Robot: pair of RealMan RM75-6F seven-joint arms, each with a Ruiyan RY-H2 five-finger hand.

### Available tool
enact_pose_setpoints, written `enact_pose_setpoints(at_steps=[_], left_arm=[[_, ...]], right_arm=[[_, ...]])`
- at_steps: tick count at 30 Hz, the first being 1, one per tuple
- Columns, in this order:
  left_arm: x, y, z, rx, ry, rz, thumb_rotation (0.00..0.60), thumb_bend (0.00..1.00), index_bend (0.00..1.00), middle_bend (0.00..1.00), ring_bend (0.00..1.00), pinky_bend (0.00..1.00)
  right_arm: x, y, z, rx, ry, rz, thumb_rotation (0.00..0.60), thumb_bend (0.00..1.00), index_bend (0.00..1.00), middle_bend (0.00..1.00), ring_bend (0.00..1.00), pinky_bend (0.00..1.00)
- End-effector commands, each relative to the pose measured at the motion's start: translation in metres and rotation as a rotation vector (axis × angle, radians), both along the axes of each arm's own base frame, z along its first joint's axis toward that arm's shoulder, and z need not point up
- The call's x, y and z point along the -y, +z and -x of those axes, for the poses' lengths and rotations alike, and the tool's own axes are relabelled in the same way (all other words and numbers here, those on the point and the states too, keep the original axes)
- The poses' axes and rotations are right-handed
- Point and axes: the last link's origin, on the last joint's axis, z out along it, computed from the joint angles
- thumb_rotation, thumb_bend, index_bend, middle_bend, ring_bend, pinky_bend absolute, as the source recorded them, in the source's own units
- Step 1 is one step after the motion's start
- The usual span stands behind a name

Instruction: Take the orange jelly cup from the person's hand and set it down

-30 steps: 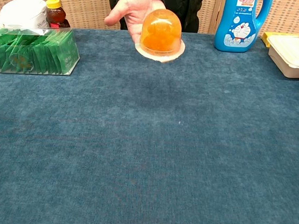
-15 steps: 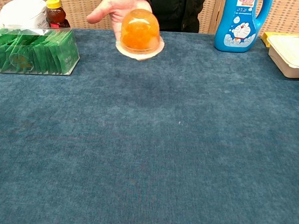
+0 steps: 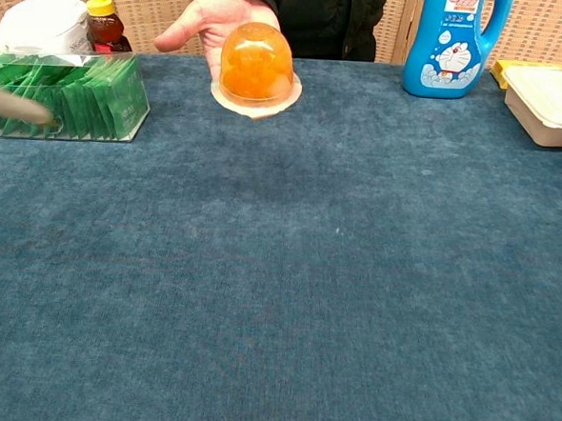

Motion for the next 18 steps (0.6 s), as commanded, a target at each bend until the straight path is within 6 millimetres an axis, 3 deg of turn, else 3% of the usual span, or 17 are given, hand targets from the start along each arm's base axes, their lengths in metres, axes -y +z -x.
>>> enact_pose_setpoints(at_steps=[1, 9, 14, 18], left_arm=[[-0.024, -0.034, -0.052, 0.007, -0.069, 0.069, 0.6, 0.09, 0.0, 0.0, 0.0, 0.02], [-0.038, -0.07, -0.09, 0.023, -0.106, 0.119, 0.6, 0.09, 0.0, 0.0, 0.0, 0.02], [-0.046, -0.082, -0.099, 0.006, -0.08, 0.122, 0.6, 0.11, 0.0, 0.0, 0.0, 0.03], [-0.058, -0.083, -0.105, -0.016, -0.048, 0.085, 0.6, 0.13, 0.0, 0.0, 0.0, 0.11]], right_arm=[[0.001, 0.001, 0.001, 0.003, -0.001, 0.0, 0.6, 0.16, 0.16, 0.05, 0.04, 0.0], [0.002, 0.001, 0.004, 0.005, -0.008, -0.006, 0.6, 0.16, 0.16, 0.05, 0.05, 0.0], [0.003, 0.001, 0.004, 0.006, -0.011, -0.008, 0.6, 0.16, 0.16, 0.05, 0.05, 0.0], [0.003, 0.001, 0.005, 0.007, -0.011, -0.008, 0.6, 0.16, 0.16, 0.05, 0.05, 0.0]])
